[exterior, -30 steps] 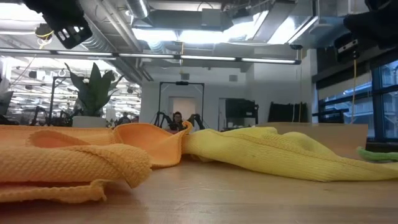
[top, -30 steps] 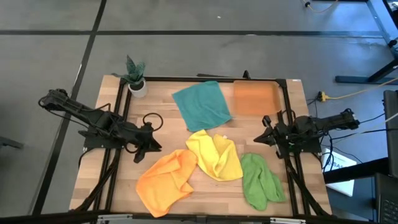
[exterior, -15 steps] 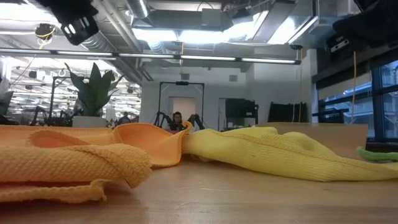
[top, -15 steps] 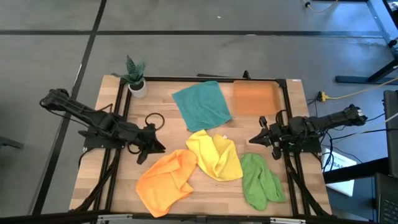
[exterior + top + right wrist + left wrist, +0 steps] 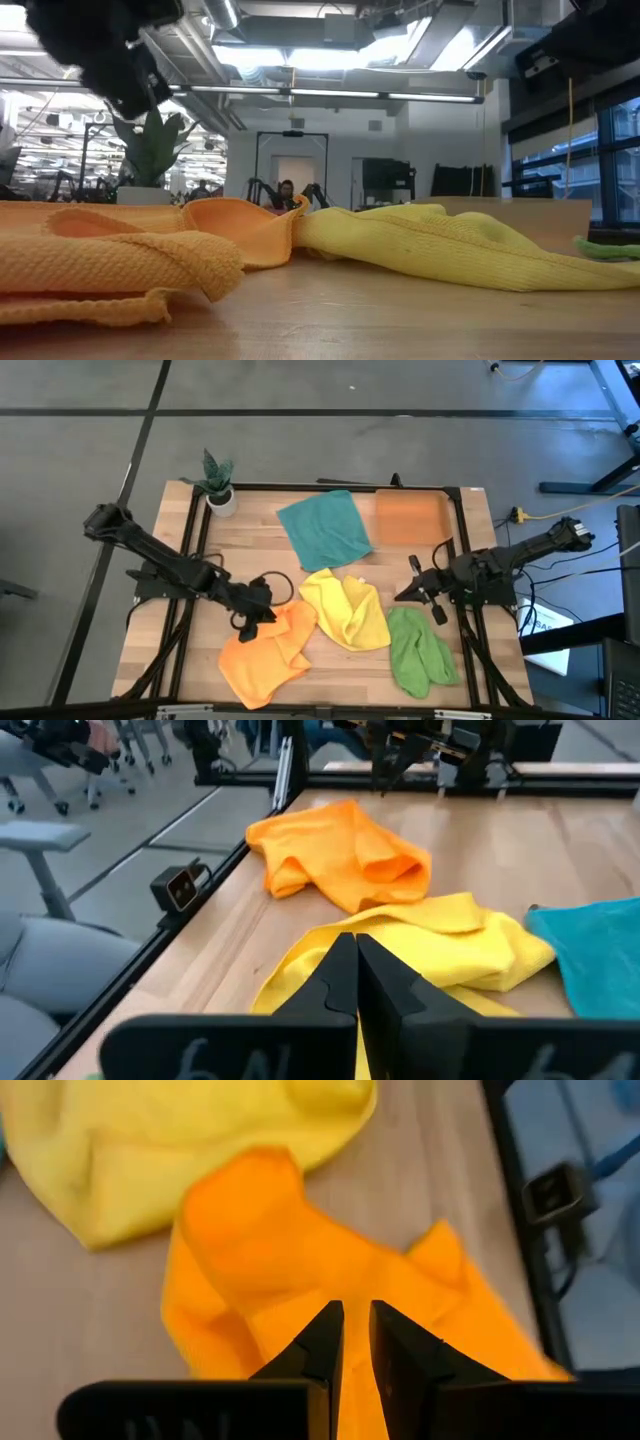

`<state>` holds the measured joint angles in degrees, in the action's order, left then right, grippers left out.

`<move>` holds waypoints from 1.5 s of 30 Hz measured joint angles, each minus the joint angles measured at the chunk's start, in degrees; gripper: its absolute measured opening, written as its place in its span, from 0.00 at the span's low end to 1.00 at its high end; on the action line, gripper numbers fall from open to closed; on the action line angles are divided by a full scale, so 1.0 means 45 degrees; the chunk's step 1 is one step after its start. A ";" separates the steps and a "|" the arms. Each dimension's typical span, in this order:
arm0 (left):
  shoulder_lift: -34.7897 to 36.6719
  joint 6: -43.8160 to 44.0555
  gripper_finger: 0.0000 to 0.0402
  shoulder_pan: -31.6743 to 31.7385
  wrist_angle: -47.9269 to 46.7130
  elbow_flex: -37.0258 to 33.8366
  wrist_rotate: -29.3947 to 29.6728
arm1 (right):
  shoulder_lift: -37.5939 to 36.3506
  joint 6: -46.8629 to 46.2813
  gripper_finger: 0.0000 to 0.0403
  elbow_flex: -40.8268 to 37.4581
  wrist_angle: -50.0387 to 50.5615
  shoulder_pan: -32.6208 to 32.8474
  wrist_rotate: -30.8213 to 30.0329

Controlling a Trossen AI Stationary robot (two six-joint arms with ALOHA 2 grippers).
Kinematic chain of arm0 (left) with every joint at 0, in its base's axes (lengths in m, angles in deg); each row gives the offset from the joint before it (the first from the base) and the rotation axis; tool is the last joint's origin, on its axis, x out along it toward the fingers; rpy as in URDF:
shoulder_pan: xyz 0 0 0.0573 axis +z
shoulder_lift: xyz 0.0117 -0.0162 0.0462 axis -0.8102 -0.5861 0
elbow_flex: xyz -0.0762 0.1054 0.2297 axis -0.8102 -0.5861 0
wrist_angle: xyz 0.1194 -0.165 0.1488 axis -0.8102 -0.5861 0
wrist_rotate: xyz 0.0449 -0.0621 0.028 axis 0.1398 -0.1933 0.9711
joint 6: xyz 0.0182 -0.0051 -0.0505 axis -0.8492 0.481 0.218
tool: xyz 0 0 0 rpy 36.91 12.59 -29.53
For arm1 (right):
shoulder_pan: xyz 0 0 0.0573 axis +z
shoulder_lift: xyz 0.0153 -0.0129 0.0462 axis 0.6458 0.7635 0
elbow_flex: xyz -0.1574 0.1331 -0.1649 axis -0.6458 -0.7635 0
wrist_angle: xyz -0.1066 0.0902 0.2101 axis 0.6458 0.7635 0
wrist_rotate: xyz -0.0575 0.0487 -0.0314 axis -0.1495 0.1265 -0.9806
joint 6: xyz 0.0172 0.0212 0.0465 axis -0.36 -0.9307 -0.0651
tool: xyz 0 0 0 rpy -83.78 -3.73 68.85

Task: Roll microfiber towels into tight, uniform cylinder then place into a basket
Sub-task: Roll the orange microfiber towel

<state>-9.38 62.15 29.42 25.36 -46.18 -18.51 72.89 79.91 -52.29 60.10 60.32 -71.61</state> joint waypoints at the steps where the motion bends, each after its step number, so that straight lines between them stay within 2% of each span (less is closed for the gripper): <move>1: -0.0227 0.0004 0.11 -0.0008 -0.0007 0.0000 -0.0004 | 0.0149 0.0019 0.00 0.0055 0.0003 0.0037 -0.0058; 11: -0.0905 0.1097 0.15 0.0494 0.0046 0.0000 0.0001 | 0.1171 -0.0006 0.00 0.0416 0.0110 0.0150 -0.0520; 19: -0.0905 0.0996 0.22 0.0492 0.0066 0.0000 0.0006 | 0.1314 -0.0013 0.01 0.0426 -0.0087 0.0150 -0.0525; 23: -0.0905 0.0226 0.22 0.0352 0.0075 0.0000 0.0060 | 0.1314 -0.0015 0.01 0.0426 -0.0104 0.0150 -0.0525; 30: -0.1910 -0.0335 0.21 -0.0192 0.0252 0.0000 0.1261 | 0.1309 -0.0054 0.01 0.0426 -0.0109 0.0150 -0.0525; 41: -0.3510 -0.0338 0.20 -0.0275 0.0429 0.0005 0.1579 | 0.1309 -0.0059 0.01 0.0426 -0.0117 0.0150 -0.0462; 45: -0.3630 -0.0445 0.20 -0.0275 0.0454 0.0005 0.1570 | 0.1309 -0.0064 0.01 0.0426 -0.0119 0.0150 -0.0457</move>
<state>-25.71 60.15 28.19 27.41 -46.15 -11.45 78.78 79.62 -50.37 59.57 61.00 -73.66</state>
